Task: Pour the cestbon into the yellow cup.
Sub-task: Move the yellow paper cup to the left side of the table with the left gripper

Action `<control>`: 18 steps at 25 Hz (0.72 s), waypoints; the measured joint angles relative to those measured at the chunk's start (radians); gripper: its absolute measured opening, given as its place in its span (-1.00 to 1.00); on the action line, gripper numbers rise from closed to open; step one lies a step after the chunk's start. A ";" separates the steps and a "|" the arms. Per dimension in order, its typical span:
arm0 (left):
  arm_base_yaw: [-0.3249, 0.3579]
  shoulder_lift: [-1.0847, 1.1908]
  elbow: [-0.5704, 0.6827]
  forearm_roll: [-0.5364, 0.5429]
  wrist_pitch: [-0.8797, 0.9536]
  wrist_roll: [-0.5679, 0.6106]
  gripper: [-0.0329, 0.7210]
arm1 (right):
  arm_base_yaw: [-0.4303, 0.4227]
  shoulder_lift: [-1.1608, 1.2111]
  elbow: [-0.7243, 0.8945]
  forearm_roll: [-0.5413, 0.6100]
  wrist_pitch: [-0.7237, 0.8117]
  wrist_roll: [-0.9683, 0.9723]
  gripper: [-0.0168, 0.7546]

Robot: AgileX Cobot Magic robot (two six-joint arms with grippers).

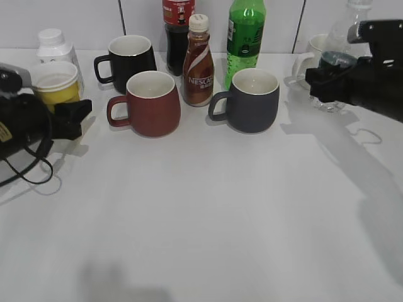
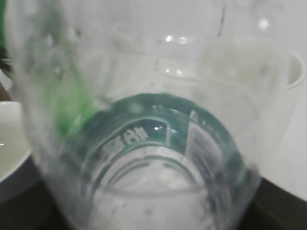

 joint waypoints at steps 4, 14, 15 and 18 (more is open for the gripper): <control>0.000 0.067 0.000 -0.030 -0.082 0.046 0.24 | 0.000 0.044 0.000 0.035 -0.051 -0.032 0.24; 0.000 0.141 -0.065 -0.043 -0.078 0.092 0.24 | 0.000 0.114 0.001 0.048 -0.110 -0.089 0.24; 0.000 0.142 -0.065 -0.043 -0.071 0.093 0.24 | 0.000 0.123 0.001 0.048 -0.121 -0.094 0.24; 0.000 0.143 -0.067 -0.044 -0.058 0.093 0.24 | 0.000 0.168 0.001 0.048 -0.173 -0.106 0.24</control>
